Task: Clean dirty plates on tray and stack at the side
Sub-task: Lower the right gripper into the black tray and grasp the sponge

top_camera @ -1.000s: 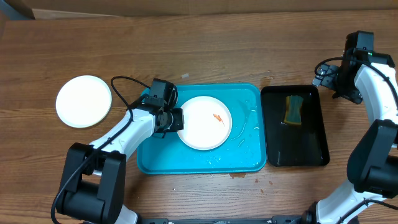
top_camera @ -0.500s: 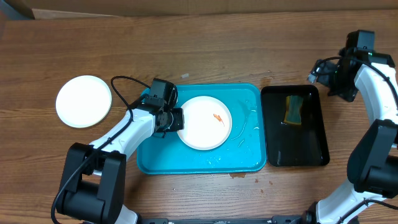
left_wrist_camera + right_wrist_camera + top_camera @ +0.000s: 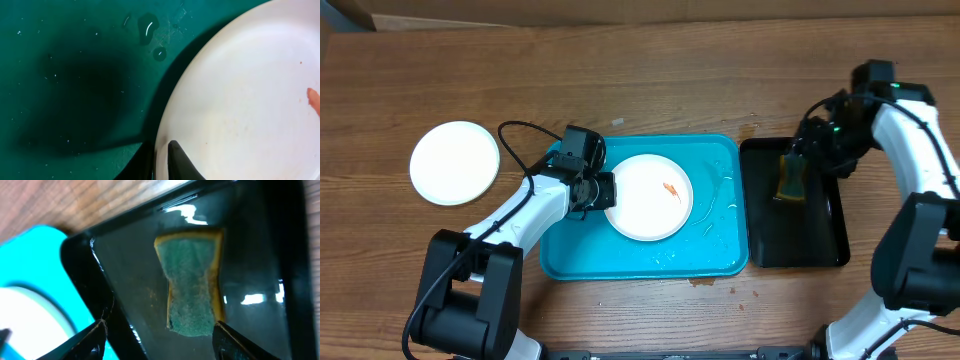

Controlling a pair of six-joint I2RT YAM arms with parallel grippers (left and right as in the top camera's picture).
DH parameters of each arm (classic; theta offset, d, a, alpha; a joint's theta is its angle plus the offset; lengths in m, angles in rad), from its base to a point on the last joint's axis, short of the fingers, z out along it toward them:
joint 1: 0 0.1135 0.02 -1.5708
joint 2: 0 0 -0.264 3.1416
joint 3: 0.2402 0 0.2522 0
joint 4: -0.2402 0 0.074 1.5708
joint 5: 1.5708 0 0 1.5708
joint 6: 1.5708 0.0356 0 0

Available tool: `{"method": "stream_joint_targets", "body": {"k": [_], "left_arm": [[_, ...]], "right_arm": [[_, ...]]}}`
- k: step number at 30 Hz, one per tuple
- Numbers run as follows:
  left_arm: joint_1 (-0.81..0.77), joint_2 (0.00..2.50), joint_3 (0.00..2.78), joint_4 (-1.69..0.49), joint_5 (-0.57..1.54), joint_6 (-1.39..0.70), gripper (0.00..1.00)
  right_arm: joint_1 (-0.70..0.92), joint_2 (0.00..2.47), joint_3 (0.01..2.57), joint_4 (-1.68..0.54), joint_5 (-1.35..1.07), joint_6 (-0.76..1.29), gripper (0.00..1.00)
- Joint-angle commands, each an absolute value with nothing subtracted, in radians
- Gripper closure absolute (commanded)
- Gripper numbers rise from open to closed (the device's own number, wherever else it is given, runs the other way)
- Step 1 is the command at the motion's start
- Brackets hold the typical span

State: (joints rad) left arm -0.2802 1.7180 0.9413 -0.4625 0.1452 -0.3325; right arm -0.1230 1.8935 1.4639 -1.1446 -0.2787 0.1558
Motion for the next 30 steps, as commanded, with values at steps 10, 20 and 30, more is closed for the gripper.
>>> {"method": "stream_joint_targets", "body": {"k": [10,20,30], "left_arm": [[-0.285,1.73,0.951,-0.459,0.154,-0.314,0.85],[-0.285,1.73,0.951,-0.458,0.154,-0.314,0.85],[-0.285,1.73,0.951,-0.458,0.154,-0.314,0.84]], "right_arm": [[0.011,1.866,1.206,-0.933,0.014,0.21,0.35],[0.011,1.866,1.165,-0.91,0.004,0.209,0.8],[0.01,1.866,1.199,-0.937,-0.001,0.201,0.32]]}}
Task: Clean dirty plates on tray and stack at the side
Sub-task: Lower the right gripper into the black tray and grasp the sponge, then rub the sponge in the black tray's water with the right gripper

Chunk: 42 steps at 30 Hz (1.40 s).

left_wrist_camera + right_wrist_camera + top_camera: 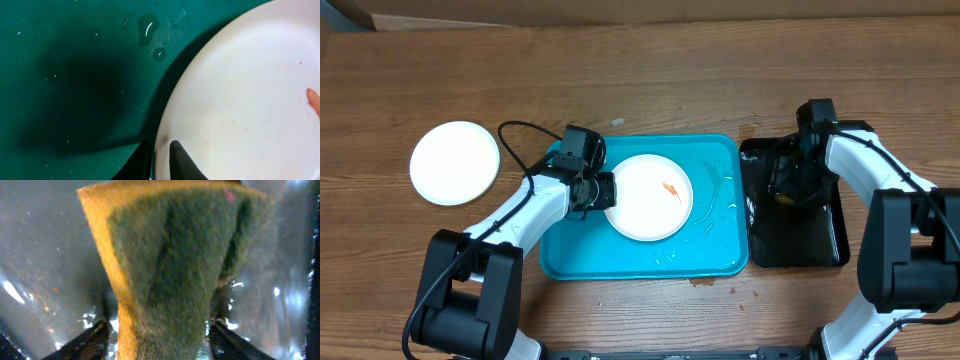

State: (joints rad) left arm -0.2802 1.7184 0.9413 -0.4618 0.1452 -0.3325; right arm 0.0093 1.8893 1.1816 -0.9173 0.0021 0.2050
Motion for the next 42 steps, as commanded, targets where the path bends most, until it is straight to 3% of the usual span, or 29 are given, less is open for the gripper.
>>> {"method": "stream_joint_targets", "body": {"k": [1,9,21,22,23,25,29,31,32,33,34,42], "left_arm": [[-0.285,1.73,0.951,-0.458,0.154,-0.314,0.84],[-0.285,1.73,0.951,-0.458,0.154,-0.314,0.81],[-0.285,1.73,0.951,-0.458,0.154,-0.314,0.81],[-0.285,1.73,0.951,-0.458,0.154,-0.314,0.81],[-0.285,1.73,0.951,-0.457,0.154,-0.314,0.8],[-0.285,1.73,0.951,-0.455,0.154,-0.314,0.8],[-0.285,1.73,0.951,-0.444,0.154,-0.314,0.8],[-0.285,1.73,0.951,-0.444,0.154,-0.314,0.8],[-0.285,1.73,0.951,-0.444,0.154,-0.314,0.8],[-0.285,1.73,0.951,-0.444,0.154,-0.314,0.8],[-0.285,1.73,0.951,-0.444,0.154,-0.314,0.79],[-0.285,1.73,0.951,-0.444,0.154,-0.314,0.76]], "right_arm": [[0.01,1.866,1.217,-0.958,-0.001,0.202,0.32],[0.01,1.866,1.269,-1.05,-0.001,0.202,0.29],[0.013,1.866,1.219,-0.971,-0.001,0.202,0.31],[0.013,1.866,1.207,-0.96,-0.001,0.202,0.38],[0.013,1.866,1.192,-0.948,-0.001,0.202,0.59],[0.013,1.866,1.172,-0.939,-0.001,0.202,0.85],[0.013,1.866,1.145,-0.922,-0.001,0.197,0.96],[0.013,1.866,1.145,-0.92,-0.001,0.17,0.96],[0.013,1.866,1.146,-0.913,-0.001,0.155,0.82],[0.013,1.866,1.146,-0.905,-0.001,0.155,0.53],[0.013,1.866,1.146,-0.893,-0.001,0.155,0.36],[0.012,1.866,1.146,-0.787,-0.001,0.155,0.33]]}}
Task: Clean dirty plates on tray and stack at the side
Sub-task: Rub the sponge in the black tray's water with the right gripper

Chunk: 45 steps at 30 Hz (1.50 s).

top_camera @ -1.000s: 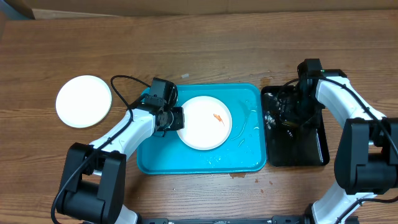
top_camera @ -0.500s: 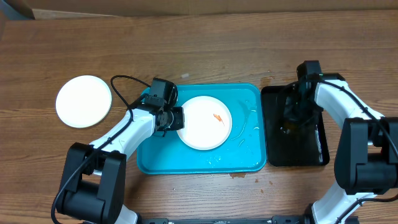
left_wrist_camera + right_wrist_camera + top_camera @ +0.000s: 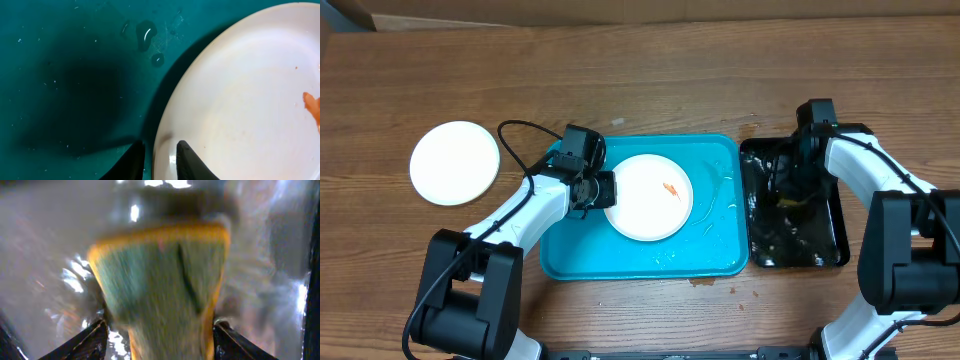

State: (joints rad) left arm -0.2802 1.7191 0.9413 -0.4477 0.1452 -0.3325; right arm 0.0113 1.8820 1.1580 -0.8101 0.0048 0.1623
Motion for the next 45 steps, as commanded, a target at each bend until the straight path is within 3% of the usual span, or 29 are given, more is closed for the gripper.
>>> {"method": "stream_joint_targets", "body": {"k": [1,2,3,4,5,9,11,17,18,20,21,25,26,27,29,31,35,37,38,40,45], "left_arm": [[-0.285,1.73,0.951,-0.444,0.154,-0.314,0.76],[-0.285,1.73,0.951,-0.444,0.154,-0.314,0.76],[-0.285,1.73,0.951,-0.444,0.154,-0.314,0.76],[-0.285,1.73,0.951,-0.444,0.154,-0.314,0.76],[-0.285,1.73,0.951,-0.444,0.154,-0.314,0.76],[-0.285,1.73,0.951,-0.444,0.154,-0.314,0.76],[-0.285,1.73,0.951,-0.445,0.154,-0.314,0.76],[-0.285,1.73,0.951,-0.445,0.154,-0.314,0.76],[-0.285,1.73,0.951,-0.445,0.154,-0.314,0.76],[-0.285,1.73,0.951,-0.445,0.154,-0.313,0.78],[-0.285,1.73,0.951,-0.445,0.154,-0.313,0.78],[-0.285,1.73,0.951,-0.445,0.154,-0.314,0.78],[-0.285,1.73,0.951,-0.445,0.154,-0.314,0.78],[-0.285,1.73,0.951,-0.445,0.154,-0.314,0.78],[-0.285,1.73,0.951,-0.447,0.154,-0.313,0.78],[-0.285,1.73,0.951,-0.448,0.154,-0.313,0.78],[-0.285,1.73,0.951,-0.447,0.153,-0.313,0.78],[-0.285,1.73,0.951,-0.447,0.153,-0.314,0.78],[-0.285,1.73,0.951,-0.447,0.153,-0.313,0.78],[-0.285,1.73,0.951,-0.447,0.153,-0.313,0.78],[-0.285,1.73,0.951,-0.448,0.149,-0.313,0.78]], "right_arm": [[0.012,1.866,1.146,-0.78,-0.001,0.155,0.36],[0.012,1.866,1.146,-0.775,-0.001,0.155,0.4],[0.012,1.866,1.146,-0.774,-0.001,0.151,0.82],[0.012,1.866,1.146,-0.774,-0.001,0.148,0.89],[0.012,1.866,1.146,-0.774,-0.001,0.148,0.89],[0.012,1.866,1.146,-0.751,-0.001,0.148,0.39],[0.012,1.866,1.146,-0.707,0.0,0.148,0.34],[0.012,1.866,1.146,-0.606,0.015,0.148,0.35],[0.012,1.866,1.146,-0.601,0.026,0.148,0.39],[0.012,1.866,1.146,-0.598,0.034,0.148,0.82],[0.012,1.866,1.146,-0.599,0.033,0.148,0.96],[0.012,1.866,1.146,-0.61,0.033,0.148,0.92],[0.012,1.866,1.146,-0.616,0.032,0.148,0.75],[0.012,1.866,1.146,-0.628,0.032,0.148,0.67],[0.012,1.866,1.153,-0.69,0.032,0.149,0.63],[0.012,1.866,1.165,-0.782,0.031,0.163,0.63],[0.017,1.864,1.167,-0.898,0.025,0.168,0.8],[0.028,1.864,1.167,-0.926,0.025,0.167,0.83],[0.035,1.864,1.167,-0.926,0.025,0.167,0.8],[0.047,1.864,1.168,-0.913,0.025,0.162,0.65],[0.051,1.864,1.219,-0.964,0.025,0.156,0.58]]}}
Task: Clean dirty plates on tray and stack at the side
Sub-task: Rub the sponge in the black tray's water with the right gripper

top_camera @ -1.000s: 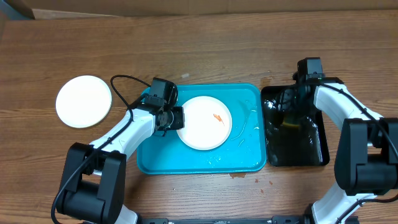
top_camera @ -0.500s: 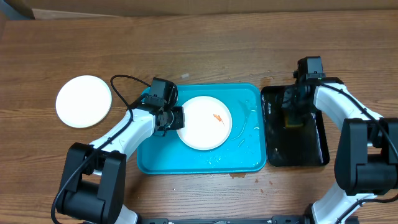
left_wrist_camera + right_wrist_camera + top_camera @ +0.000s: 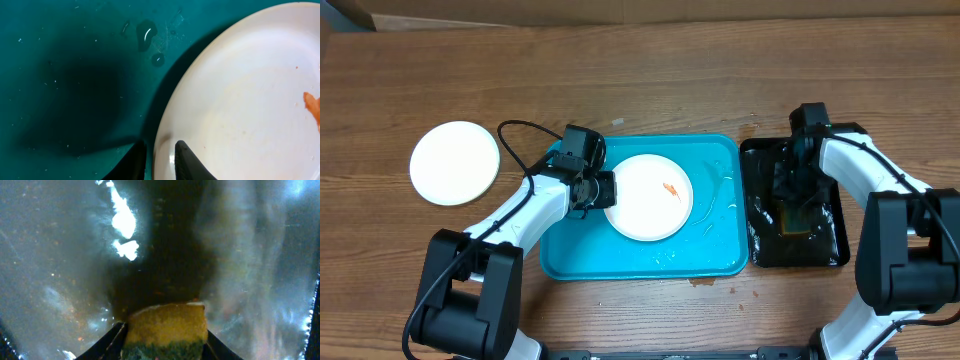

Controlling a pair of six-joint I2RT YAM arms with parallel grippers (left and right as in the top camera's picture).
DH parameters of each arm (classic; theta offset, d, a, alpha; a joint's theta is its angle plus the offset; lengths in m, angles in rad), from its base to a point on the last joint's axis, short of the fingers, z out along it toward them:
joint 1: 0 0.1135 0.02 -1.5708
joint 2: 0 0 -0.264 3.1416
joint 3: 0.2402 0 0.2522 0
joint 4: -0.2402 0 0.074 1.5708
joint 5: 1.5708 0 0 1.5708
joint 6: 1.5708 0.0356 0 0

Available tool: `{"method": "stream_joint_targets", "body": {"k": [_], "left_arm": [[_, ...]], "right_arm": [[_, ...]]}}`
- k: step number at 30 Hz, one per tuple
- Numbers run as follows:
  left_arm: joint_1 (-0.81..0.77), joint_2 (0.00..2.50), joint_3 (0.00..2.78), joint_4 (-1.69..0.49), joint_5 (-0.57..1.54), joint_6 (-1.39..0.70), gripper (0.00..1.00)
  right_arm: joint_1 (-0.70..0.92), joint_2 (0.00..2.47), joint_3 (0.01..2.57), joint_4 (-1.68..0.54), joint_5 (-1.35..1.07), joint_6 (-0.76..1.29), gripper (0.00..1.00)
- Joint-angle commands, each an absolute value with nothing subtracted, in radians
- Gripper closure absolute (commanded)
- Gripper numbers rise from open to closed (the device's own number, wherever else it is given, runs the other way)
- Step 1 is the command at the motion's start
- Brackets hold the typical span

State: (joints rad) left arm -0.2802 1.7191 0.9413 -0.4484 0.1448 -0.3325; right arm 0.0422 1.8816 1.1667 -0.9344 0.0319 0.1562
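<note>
A white plate (image 3: 650, 200) with an orange smear (image 3: 670, 189) lies in the teal tray (image 3: 720, 255). My left gripper (image 3: 604, 190) is at the plate's left rim. In the left wrist view its fingers (image 3: 187, 160) straddle that rim, one over the plate (image 3: 240, 100), the other beside it above the tray floor (image 3: 75, 75). My right gripper (image 3: 797, 203) is down in the black tray (image 3: 830, 245), shut on the yellow-green sponge (image 3: 166, 327). The sponge stands end-on in rippled water. A clean white plate (image 3: 454, 162) rests on the table at the left.
Water drops (image 3: 146, 35) and streaks lie on the teal tray floor. The black tray holds shallow, disturbed water (image 3: 125, 225). A small spill (image 3: 705, 281) marks the wood at the teal tray's front edge. Cardboard boxes run along the table's back edge.
My right gripper's fingers have drawn in on the sponge, which now shows end-on and sits nearer the front of the black tray. The left gripper and plate have not moved.
First my right gripper hung open above the sponge lying flat in the black tray. Then it was down around the sponge, then working it in rippling water, and now it is shut on it. My left gripper stayed on the plate's rim throughout.
</note>
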Motion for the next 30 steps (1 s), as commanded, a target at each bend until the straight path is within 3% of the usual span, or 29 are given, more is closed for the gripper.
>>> {"method": "stream_joint_targets", "body": {"k": [1,5,9,13,20,28,30], "left_arm": [[-0.285,1.73,0.951,-0.448,0.149,-0.313,0.78],[-0.285,1.73,0.951,-0.448,0.146,-0.313,0.78],[-0.285,1.73,0.951,-0.448,0.147,-0.313,0.78],[-0.285,1.73,0.951,-0.448,0.147,-0.313,0.78],[-0.285,1.73,0.951,-0.448,0.147,-0.314,0.78],[-0.285,1.73,0.951,-0.449,0.147,-0.314,0.78],[-0.285,1.73,0.951,-0.452,0.147,-0.314,0.78]], "right_arm": [[0.051,1.864,1.24,-0.993,0.024,0.157,0.57],[0.051,1.864,1.292,-1.086,0.025,0.166,0.56],[0.051,1.864,1.298,-1.093,0.025,0.175,0.44],[0.05,1.864,1.297,-1.157,0.025,0.182,0.43],[0.061,1.864,1.254,-1.206,0.025,0.262,0.46],[0.063,1.864,1.159,-1.083,0.025,0.262,0.49],[0.062,1.864,1.148,-1.065,0.025,0.262,0.59]]}}
